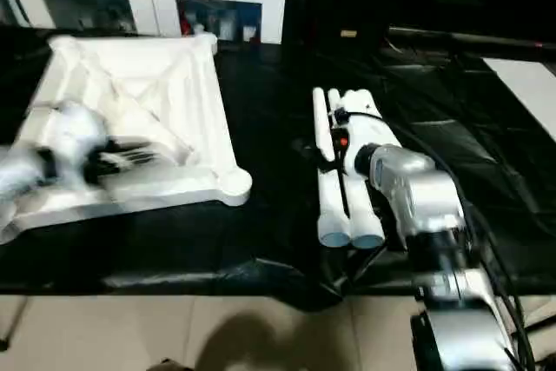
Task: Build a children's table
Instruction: Move table base, then pick table leg
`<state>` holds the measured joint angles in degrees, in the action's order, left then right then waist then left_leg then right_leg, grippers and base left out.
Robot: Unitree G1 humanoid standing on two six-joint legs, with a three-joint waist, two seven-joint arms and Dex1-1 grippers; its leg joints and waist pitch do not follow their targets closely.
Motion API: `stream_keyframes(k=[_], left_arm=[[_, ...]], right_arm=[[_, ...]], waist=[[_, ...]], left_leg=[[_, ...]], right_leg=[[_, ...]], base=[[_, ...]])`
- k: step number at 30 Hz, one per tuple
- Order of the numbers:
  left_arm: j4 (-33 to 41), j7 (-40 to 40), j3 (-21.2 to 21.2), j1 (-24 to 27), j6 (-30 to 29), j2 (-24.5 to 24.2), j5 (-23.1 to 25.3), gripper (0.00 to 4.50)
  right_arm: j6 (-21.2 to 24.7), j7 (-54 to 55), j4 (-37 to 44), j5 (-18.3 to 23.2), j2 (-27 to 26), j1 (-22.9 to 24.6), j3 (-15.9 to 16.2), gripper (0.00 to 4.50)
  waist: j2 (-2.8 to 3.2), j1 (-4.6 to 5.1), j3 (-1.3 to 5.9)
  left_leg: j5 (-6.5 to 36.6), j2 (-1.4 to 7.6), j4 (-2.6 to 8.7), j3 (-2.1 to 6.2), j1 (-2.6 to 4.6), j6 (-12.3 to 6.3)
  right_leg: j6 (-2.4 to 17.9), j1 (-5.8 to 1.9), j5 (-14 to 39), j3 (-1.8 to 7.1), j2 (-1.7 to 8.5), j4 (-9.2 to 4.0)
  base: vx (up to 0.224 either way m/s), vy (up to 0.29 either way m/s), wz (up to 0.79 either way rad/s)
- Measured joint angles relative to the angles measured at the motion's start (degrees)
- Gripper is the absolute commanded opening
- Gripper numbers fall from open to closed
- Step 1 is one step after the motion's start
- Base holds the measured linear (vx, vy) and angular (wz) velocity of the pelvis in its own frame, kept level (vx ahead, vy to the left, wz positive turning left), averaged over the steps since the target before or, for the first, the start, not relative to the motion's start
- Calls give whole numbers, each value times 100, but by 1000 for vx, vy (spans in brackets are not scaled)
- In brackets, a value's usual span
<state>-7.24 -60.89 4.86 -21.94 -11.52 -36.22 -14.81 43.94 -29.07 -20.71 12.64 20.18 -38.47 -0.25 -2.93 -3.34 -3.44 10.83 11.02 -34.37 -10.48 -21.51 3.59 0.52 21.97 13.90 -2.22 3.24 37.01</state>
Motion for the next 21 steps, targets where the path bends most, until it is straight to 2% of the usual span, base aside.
stream_keyframes(k=[3, 8, 11, 15, 21], left_arm=[[79, 48, -1, -74, -107, 66, -31, 122], [77, 183, 191, -229, -337, 388, 65, 122], [173, 289, 280, -297, -488, 539, 87, 122], [447, 315, 283, -312, -647, 542, -51, 122], [673, 320, 238, -297, -852, 529, -130, 122]], right_arm=[[493, 132, -118, -155, 1, -125, 59, 450], [1005, 502, -438, -239, -133, -362, 77, 450], [1099, 701, -565, -228, -272, -485, 73, 450], [1306, 918, -596, -270, -477, -566, 64, 450], [1642, 1250, -593, -451, -602, -570, 146, 450]], waist=[[2, 8, 0], [-14, 0, -1], [-12, -7, -2], [27, -10, -8], [39, -25, -11]], left_leg=[[-10, 0, 6, 0, 7, 16], [-18, 0, 5, 0, 11, 25], [-27, 0, 7, 0, 10, 40], [-36, -1, 12, 2, 9, 56], [-41, -1, 13, 5, 11, 65]], right_leg=[[0, -1, 0, 1, -1, 5], [-4, -4, -3, 3, 0, 7], [-4, -4, -3, 1, 0, 6], [-4, -3, -3, -1, 0, 4], [-6, -5, -4, -1, 0, 6]], base=[[0, 0, 0], [0, 0, 0], [0, 0, 0], [0, 0, 0], [0, 0, 0]])
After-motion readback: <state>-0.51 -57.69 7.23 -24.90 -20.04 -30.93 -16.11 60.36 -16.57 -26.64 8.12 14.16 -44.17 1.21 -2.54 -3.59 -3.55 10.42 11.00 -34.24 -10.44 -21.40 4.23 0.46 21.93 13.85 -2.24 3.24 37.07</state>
